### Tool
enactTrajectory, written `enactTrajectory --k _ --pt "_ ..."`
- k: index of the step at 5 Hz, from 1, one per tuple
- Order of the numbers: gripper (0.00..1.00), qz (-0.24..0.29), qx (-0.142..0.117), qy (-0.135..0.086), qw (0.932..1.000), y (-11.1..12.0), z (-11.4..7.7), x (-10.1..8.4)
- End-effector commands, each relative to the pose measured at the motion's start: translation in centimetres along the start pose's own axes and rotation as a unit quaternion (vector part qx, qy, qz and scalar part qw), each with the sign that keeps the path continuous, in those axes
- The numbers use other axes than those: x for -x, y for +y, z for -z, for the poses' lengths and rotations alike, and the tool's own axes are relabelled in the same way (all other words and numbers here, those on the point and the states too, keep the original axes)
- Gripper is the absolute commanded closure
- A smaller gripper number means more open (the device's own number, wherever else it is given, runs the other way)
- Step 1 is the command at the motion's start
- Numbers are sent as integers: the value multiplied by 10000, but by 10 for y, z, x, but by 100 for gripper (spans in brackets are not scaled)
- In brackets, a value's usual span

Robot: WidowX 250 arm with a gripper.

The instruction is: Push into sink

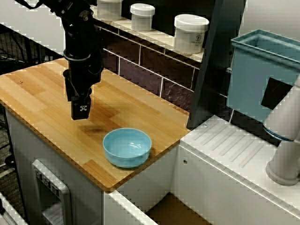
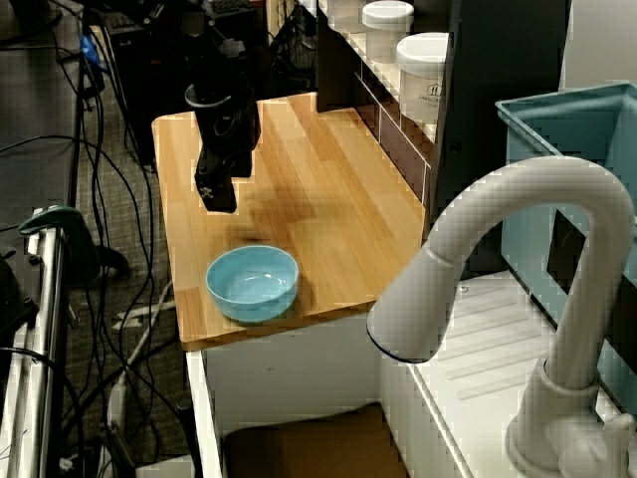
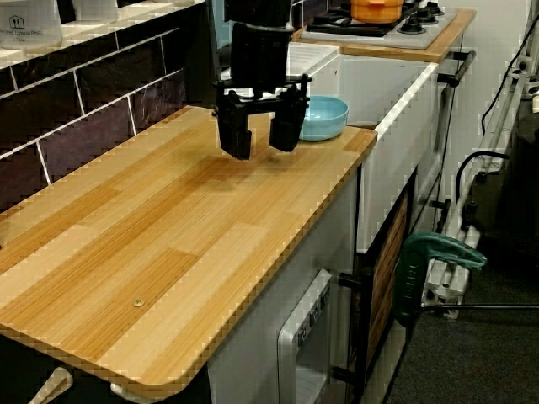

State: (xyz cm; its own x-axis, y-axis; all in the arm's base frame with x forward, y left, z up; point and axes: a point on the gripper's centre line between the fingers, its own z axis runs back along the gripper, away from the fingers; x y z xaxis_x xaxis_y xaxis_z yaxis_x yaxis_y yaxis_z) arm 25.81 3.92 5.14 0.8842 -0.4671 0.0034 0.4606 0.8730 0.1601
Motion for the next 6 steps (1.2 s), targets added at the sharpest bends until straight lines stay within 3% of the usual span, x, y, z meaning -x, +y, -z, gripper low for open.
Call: enactTrajectory --k 1,2,4,5,6 --pt "0 1266 -32 -205 9917 -12 -17 -4" --pt "0 2075 162 -284 9777 -24 -14 2" --pt "0 2287 130 -332 9728 -46 -6 8" --pt "0 2203 21 -435 9745 -57 -9 2" --pt "0 2106 45 -354 9769 -60 -4 -7"
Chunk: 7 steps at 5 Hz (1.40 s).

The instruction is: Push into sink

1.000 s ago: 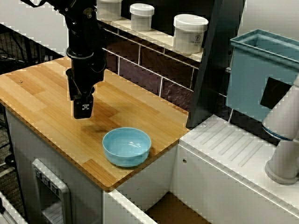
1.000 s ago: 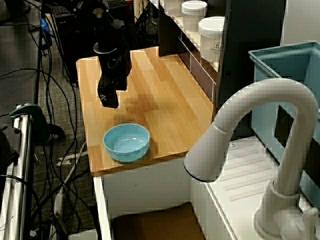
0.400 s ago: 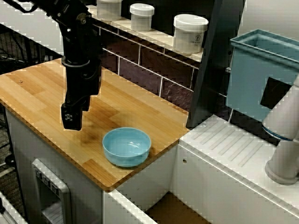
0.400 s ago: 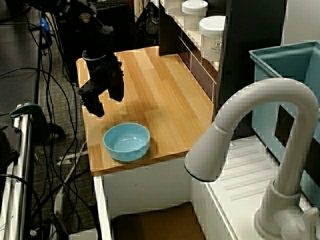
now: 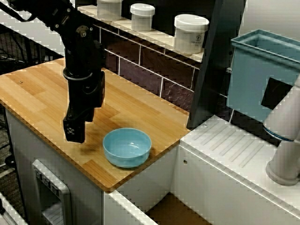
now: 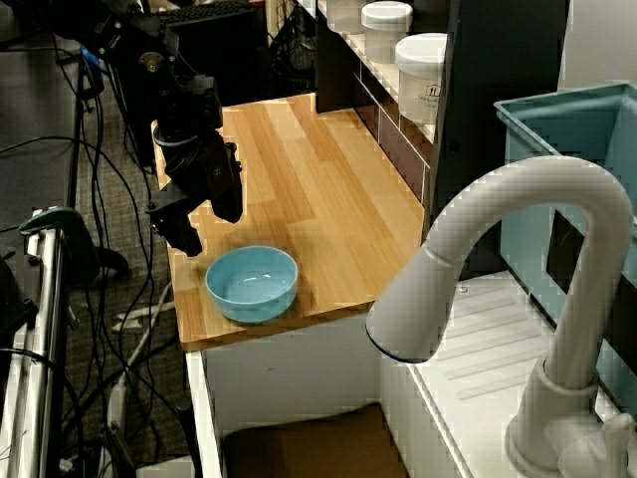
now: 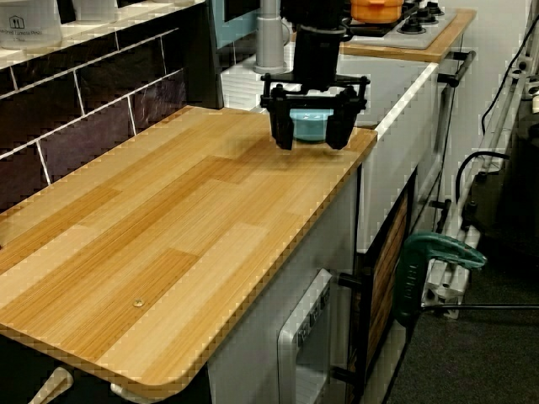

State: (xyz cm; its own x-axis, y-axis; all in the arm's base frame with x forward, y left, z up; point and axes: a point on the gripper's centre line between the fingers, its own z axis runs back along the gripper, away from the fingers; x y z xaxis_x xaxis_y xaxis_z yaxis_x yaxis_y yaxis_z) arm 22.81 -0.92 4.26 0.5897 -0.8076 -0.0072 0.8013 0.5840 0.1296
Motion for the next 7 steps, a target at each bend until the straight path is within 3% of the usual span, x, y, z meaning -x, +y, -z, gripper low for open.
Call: enactTrajectory --k 1,2,4,7 --pt "0 -55 -42 -37 10000 -5 -1 -19" --pt "0 58 -90 -54 9999 -15 -5 -26" --pt "0 33 -65 -48 10000 -15 -5 -39" --pt "0 28 162 2 9999 -16 -2 -73"
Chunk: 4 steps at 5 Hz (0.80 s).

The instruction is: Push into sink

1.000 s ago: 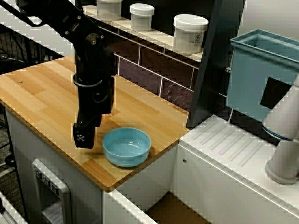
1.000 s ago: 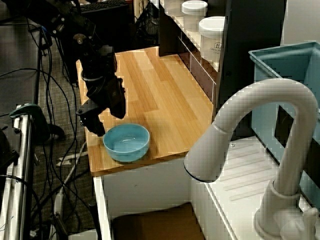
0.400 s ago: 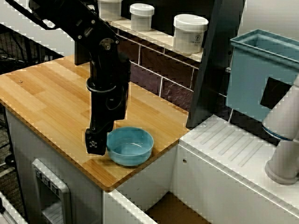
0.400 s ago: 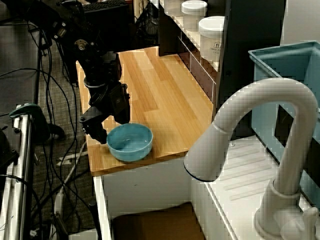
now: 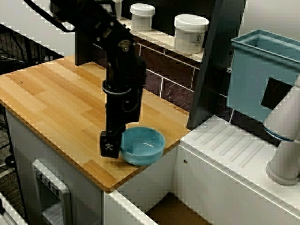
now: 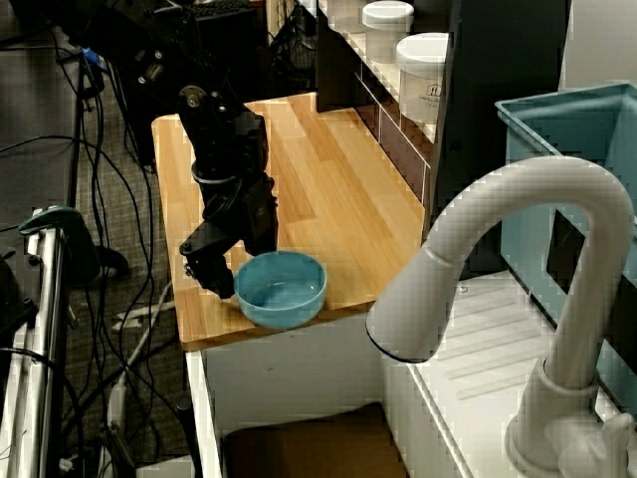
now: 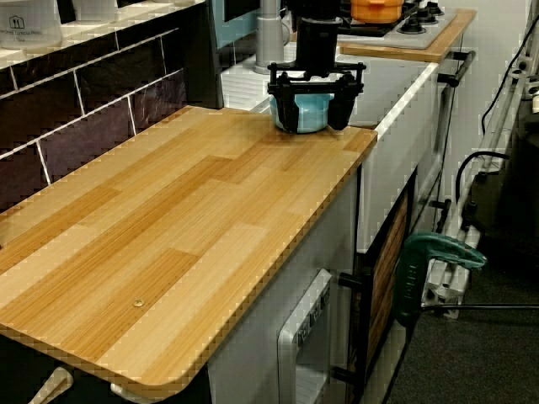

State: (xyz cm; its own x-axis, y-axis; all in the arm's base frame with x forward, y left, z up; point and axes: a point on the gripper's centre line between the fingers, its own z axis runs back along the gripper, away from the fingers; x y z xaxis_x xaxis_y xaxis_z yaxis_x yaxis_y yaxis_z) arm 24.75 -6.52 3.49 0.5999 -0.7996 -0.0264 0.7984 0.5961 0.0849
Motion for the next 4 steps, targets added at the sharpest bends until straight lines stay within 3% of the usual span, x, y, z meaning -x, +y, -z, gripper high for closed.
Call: enactTrajectory --k 1,4 --pt "0 97 -18 -69 9999 3 -8 -23" --pt "0 425 -40 34 9991 -23 -10 -36"
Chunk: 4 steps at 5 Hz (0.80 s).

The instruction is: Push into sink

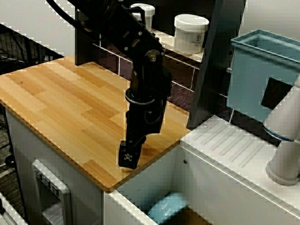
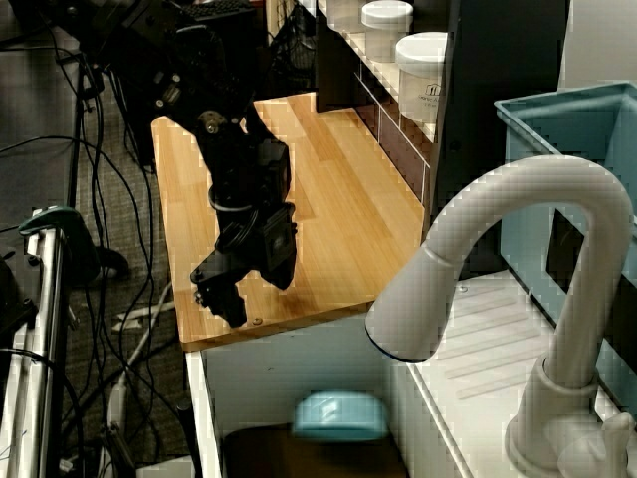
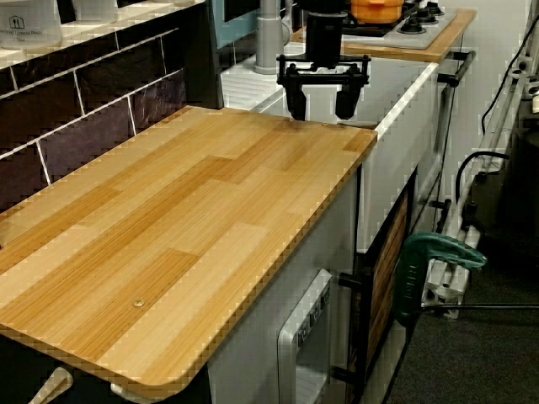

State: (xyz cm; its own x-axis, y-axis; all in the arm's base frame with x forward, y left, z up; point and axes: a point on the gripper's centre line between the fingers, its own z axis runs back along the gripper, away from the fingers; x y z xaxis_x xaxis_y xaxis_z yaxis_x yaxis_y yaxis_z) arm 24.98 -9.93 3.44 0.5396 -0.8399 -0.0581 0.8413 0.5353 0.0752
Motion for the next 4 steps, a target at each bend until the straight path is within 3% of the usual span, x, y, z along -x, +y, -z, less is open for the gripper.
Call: enactTrajectory --k 1,4 --pt "0 4 -36 -83 10000 0 -9 -8" --pt "0 -132 -8 -172 9998 10 -15 -5"
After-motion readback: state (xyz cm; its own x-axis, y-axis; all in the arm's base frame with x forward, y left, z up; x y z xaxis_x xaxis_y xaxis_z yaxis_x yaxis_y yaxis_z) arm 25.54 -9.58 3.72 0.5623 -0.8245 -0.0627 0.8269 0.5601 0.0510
